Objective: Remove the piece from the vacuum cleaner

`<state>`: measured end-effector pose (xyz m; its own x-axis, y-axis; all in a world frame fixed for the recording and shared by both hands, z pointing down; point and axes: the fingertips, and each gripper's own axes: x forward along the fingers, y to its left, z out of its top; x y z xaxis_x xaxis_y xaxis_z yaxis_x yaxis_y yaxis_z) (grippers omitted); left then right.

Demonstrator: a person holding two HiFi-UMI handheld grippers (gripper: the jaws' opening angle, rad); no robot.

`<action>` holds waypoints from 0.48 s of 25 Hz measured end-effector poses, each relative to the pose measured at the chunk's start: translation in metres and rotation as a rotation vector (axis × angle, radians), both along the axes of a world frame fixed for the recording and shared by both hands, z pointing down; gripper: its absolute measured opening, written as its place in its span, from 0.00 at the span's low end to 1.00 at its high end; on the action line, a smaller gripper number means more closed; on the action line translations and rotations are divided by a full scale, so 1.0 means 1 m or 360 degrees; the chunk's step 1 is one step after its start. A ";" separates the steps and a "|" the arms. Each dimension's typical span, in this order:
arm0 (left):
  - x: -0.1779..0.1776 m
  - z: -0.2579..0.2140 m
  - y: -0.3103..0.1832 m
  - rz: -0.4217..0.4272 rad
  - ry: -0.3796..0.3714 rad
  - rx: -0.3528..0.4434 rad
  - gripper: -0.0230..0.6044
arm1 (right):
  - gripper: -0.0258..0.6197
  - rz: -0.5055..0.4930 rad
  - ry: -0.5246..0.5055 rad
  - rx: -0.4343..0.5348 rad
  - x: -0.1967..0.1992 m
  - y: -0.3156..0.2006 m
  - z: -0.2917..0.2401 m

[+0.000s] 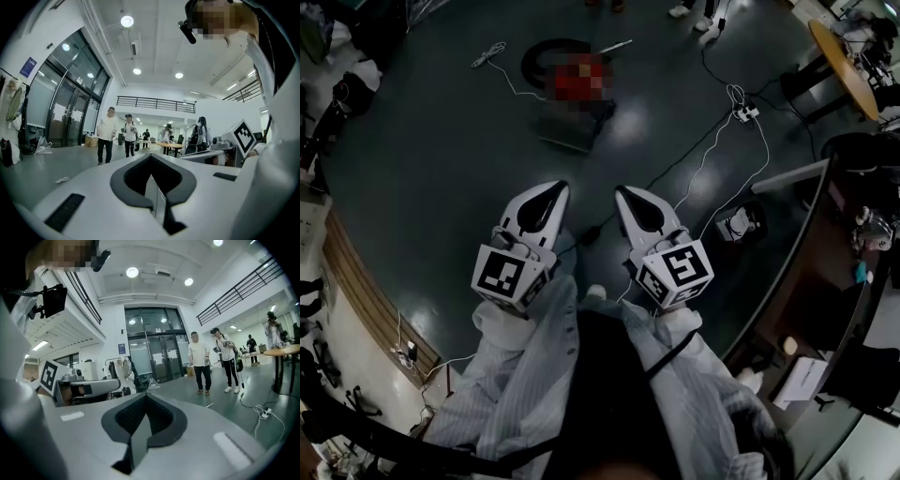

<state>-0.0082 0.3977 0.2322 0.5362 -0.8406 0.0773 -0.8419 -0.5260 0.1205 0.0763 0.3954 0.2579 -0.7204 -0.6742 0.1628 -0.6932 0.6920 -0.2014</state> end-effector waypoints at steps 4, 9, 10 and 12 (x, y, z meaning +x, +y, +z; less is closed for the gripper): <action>-0.030 -0.002 -0.072 0.0058 -0.0011 -0.0001 0.04 | 0.04 0.0031 0.0009 0.0006 -0.035 -0.070 0.000; -0.071 0.000 -0.160 0.0183 -0.0093 -0.0040 0.04 | 0.04 0.0100 0.0023 0.0010 -0.081 -0.159 -0.007; -0.077 0.001 -0.175 0.0208 -0.0095 -0.0049 0.04 | 0.04 0.0120 0.0023 0.0008 -0.087 -0.173 -0.007; -0.086 0.009 -0.203 0.0267 -0.0119 -0.0089 0.04 | 0.04 0.0160 0.0020 0.0005 -0.096 -0.203 -0.004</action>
<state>-0.0939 0.1948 0.2409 0.6594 -0.7332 0.1662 -0.7507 -0.6539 0.0940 -0.0195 0.1923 0.2535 -0.6471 -0.7434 0.1692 -0.7616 0.6196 -0.1901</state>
